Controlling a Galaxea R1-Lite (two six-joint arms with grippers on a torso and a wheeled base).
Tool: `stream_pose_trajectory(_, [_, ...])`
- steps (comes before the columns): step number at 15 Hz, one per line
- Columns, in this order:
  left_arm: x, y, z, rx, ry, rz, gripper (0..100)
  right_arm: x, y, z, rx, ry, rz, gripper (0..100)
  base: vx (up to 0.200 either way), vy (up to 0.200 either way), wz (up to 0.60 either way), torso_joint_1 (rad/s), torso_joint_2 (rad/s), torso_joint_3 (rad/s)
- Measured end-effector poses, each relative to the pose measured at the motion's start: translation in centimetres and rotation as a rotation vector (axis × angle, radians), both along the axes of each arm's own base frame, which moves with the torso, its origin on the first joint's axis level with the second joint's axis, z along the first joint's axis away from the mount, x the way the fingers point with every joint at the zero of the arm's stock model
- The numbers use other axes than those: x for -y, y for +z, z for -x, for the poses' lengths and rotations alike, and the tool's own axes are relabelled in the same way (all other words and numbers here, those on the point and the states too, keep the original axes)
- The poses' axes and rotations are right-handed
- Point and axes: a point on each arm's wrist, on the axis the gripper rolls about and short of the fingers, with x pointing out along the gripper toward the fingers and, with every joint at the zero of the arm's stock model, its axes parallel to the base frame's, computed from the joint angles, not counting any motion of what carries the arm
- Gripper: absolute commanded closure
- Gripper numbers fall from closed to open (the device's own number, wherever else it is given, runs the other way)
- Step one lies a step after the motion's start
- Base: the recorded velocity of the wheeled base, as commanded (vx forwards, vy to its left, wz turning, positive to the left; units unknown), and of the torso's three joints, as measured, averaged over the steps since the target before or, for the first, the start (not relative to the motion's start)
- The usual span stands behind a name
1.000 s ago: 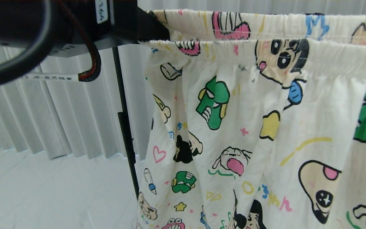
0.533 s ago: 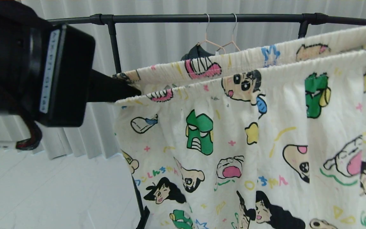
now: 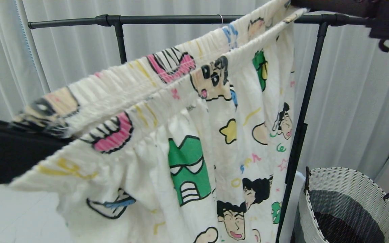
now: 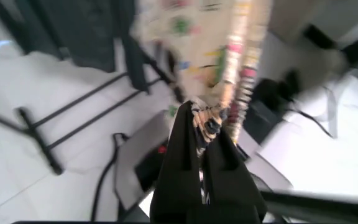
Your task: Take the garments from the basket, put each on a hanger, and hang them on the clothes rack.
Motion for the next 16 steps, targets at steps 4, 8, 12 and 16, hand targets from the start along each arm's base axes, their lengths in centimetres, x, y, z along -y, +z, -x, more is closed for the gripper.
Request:
stream_pose_trajectory(4, [-1.1,0.5,1.0,-0.004,-0.039,0.044,100,-1.5,-0.9,-0.9,-0.025,0.006,0.037,100,0.0,0.0,0.0,0.0,0.0,0.0])
stream_pose_trajectory(8, [-1.1,0.1,0.6,0.071,-0.009,-0.012,100,0.0,-1.5,-1.4,-0.071,-0.055,0.095,100,0.0,0.0,0.0,0.0,0.0,0.0])
stream_pose_trajectory(12, [-0.9,1.0,-1.7,0.202,0.095,0.021,100,4.2,-1.4,-0.3,-0.146,-0.145,0.172,100,0.0,0.0,0.0,0.0,0.0,0.0])
stream_pose_trajectory(16, [0.7,0.2,-3.7,0.209,0.154,0.002,100,6.9,-2.5,2.8,-0.237,-0.128,0.274,100,0.0,0.0,0.0,0.0,0.0,0.0])
